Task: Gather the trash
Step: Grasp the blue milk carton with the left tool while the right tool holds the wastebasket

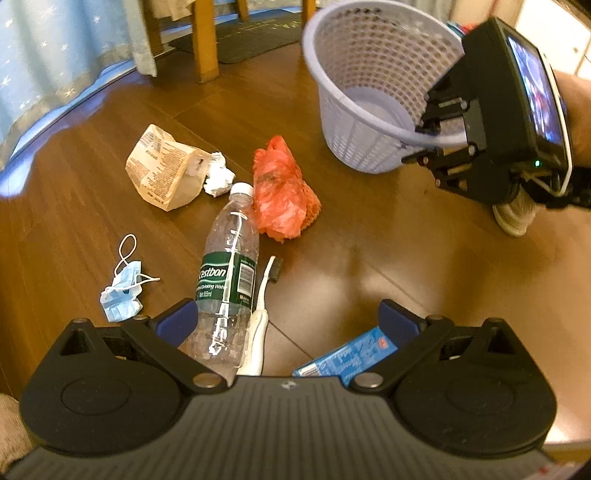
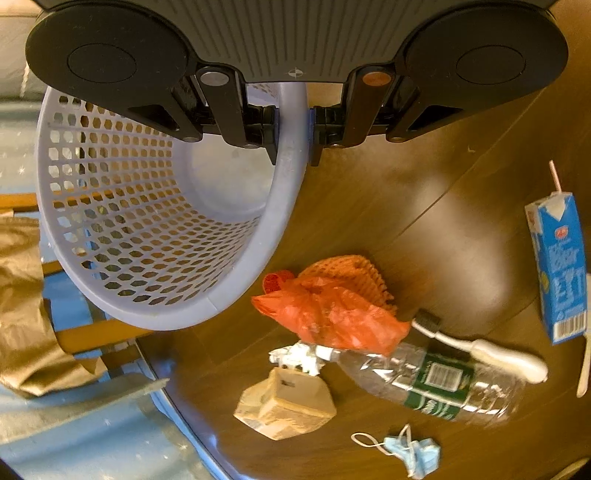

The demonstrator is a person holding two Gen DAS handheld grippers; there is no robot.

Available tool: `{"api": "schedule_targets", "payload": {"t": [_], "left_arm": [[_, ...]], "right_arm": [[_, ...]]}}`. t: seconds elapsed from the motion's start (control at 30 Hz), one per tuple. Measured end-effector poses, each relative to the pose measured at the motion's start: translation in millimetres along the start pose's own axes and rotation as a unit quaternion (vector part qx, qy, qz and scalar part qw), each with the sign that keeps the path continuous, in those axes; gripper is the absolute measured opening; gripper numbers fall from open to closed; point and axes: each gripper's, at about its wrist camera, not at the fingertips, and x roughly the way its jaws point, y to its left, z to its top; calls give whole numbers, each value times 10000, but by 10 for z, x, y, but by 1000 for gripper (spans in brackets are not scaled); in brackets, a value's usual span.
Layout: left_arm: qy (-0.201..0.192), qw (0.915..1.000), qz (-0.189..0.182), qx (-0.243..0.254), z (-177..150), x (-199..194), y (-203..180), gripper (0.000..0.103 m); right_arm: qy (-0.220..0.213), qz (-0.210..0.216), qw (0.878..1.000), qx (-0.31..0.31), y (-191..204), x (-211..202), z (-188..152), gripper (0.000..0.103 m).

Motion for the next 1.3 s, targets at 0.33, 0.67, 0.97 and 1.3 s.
{"api": "schedule_targets", "payload": {"t": [0.33,0.67,0.97,1.3], "left_arm": [[210,9929,-176,1159,-227,177,-185,97],[333,9766,-392,2089,-306,328,-453,86],[515,9613,-490,2660,-340,519,-607,79],[724,9418,-607,3226,-381,753,-770,69]], "right_arm": [[43,-9,9997,-254,123,-34,-32,10],[46,-40,9990,-440,193,-29,-31,10],[21,-59,9979,-640,275,-41,-40,10],[48,-115,9969,-777,302,-40,-51,10]]}}
